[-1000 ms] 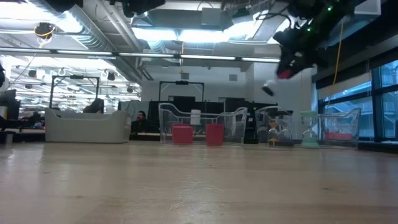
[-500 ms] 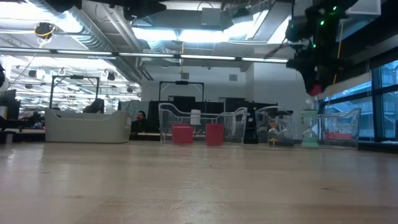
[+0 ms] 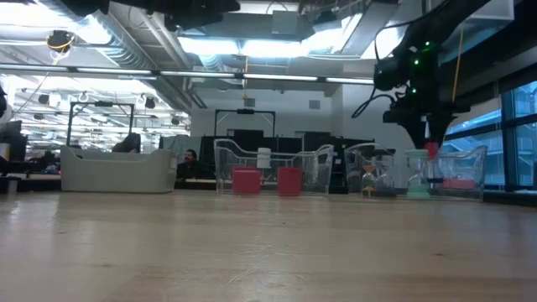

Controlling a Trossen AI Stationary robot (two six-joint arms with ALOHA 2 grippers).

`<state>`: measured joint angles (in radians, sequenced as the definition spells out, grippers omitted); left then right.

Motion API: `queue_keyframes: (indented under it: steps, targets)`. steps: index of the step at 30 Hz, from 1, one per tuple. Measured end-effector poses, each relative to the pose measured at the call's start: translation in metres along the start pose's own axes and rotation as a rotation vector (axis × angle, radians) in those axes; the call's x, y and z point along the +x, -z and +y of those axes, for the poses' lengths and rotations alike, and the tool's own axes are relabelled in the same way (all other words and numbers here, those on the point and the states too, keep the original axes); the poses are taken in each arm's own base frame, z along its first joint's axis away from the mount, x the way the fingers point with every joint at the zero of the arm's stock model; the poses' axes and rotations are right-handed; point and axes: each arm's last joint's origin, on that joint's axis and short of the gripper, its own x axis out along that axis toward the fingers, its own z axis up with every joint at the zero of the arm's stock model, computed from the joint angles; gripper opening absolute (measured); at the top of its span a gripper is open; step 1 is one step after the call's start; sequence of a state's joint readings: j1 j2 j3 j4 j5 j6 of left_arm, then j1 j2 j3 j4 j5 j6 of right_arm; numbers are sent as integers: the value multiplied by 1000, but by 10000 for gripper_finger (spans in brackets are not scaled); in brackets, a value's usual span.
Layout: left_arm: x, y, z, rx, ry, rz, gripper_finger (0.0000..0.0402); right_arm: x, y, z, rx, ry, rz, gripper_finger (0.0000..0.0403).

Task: Pick & Place Office items
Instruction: Put the red hourglass into the right transparent bin, then put the blue hourglass into the right transparent bin

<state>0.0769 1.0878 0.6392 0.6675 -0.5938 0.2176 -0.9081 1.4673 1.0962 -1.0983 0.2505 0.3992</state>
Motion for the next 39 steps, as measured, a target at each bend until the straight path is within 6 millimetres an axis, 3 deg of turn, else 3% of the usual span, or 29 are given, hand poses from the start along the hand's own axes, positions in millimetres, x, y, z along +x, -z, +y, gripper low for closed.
queue_keyframes:
  steps: [7,14,22,27,32,39]
  targets:
    - [1,3,2,29,-31,28,322,7,-10,7,15,-27,-52,214]
    - [3,6,6,47,-48,50,322,7,-13,8,25,-40,-81,244]
    - [3,7,6,60,-50,65,322,6,-17,10,33,-59,-118,229]
    - [2,7,7,101,-89,78,322,4,-19,10,-19,-61,-135,241]
    - [-9,13,2,51,27,180,322,-14,-29,9,-51,-75,-184,269]
    - [-36,38,-8,-199,315,562,322,-61,-45,14,-74,-128,-315,292]
